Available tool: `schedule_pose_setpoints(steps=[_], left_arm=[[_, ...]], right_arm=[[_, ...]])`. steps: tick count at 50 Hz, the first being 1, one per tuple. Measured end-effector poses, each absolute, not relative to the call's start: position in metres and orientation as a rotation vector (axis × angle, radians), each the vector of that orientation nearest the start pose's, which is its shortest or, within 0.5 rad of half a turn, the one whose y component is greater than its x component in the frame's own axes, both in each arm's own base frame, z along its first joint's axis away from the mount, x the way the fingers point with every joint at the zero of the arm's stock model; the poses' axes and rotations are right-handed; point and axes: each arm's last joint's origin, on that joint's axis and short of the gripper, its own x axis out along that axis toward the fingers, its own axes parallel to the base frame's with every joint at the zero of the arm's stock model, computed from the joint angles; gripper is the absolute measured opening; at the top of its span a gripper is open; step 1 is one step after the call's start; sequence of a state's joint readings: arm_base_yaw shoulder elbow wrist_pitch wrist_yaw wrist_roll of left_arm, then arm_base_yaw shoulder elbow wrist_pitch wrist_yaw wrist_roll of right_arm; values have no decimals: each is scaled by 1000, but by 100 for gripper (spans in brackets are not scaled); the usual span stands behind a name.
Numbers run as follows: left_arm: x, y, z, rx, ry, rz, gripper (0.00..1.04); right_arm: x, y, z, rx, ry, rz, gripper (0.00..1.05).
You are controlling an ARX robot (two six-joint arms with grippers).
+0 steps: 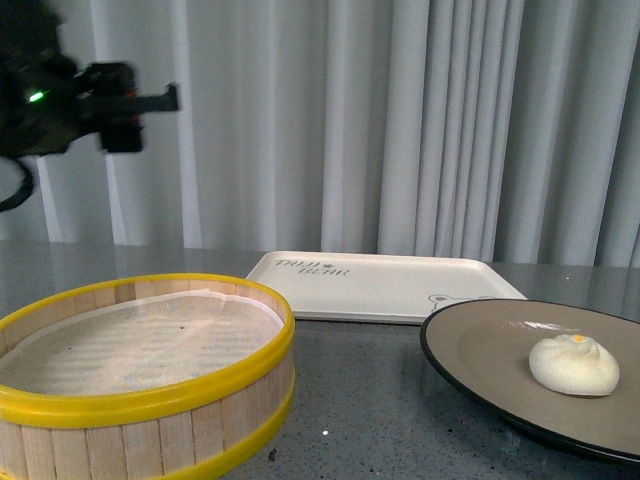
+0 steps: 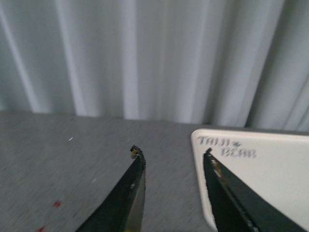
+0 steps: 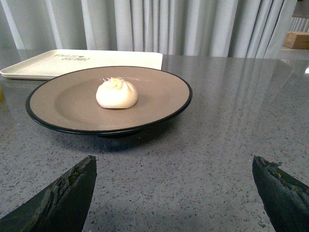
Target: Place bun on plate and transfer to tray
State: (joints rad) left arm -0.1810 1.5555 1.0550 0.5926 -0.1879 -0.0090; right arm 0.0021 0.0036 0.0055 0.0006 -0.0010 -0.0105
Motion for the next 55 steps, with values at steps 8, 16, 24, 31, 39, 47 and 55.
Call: schedule_pose_setpoints(steps=[8, 16, 24, 31, 39, 47, 55], left_arm=[[315, -42, 261, -10, -11, 8, 13], [280, -34, 233, -4, 12, -13, 4], [247, -21, 219, -6, -4, 2, 4], [221, -15, 202, -4, 16, -4, 4], [200, -6, 193, -5, 11, -21, 4], [177, 0, 184, -5, 8, 1, 4], [161, 0, 178, -5, 9, -1, 4]], right_arm=[[98, 0, 165, -10, -2, 3, 96], [98, 0, 165, -10, -2, 3, 96], [98, 0, 165, -10, -2, 3, 96], [98, 0, 165, -10, -2, 3, 96], [98, 0, 165, -10, -2, 3, 96], [98, 0, 165, -10, -2, 3, 96], [98, 0, 165, -10, -2, 3, 96]])
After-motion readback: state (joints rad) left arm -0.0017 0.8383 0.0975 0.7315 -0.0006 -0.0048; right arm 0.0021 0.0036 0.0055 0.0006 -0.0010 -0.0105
